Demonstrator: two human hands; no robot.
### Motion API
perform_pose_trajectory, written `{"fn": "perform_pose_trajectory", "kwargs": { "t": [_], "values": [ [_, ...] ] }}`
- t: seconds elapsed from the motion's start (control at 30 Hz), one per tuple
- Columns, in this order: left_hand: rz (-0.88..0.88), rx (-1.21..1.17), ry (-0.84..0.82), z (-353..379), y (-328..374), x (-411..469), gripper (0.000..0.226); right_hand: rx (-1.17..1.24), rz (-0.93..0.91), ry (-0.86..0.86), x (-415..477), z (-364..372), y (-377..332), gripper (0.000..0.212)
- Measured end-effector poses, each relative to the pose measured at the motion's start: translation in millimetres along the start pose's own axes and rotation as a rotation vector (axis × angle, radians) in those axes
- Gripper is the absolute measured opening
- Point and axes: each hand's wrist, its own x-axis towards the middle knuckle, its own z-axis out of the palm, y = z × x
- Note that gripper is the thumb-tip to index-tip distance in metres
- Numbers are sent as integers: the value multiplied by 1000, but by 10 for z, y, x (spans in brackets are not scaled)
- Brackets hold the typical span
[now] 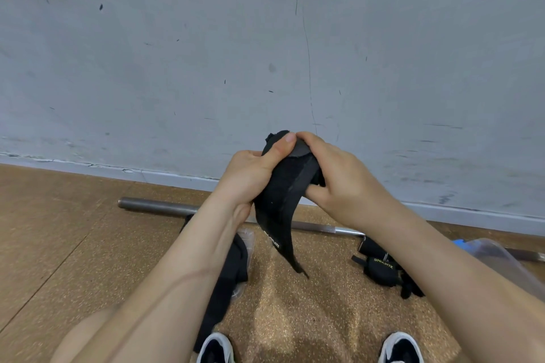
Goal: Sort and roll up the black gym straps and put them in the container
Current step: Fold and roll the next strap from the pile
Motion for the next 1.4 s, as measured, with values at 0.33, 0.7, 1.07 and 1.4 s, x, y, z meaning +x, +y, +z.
{"fn": "perform_pose_trajectory", "kwargs": {
  "t": [0.33, 0.7, 1.07, 1.4],
  "values": [
    [56, -18, -361, -287, 20, -28, 15, 190, 99, 37, 36, -181, 40, 44],
    [291, 65, -64, -182, -154, 114, 8, 624, 280, 39, 69, -152, -30, 27],
    [324, 67, -7, -97, -182, 98, 9, 827, 372, -159, 16, -198, -52, 21],
    [357, 264, 75, -182, 21, 38, 22, 524, 315, -160, 9, -248, -56, 44]
  ]
}}
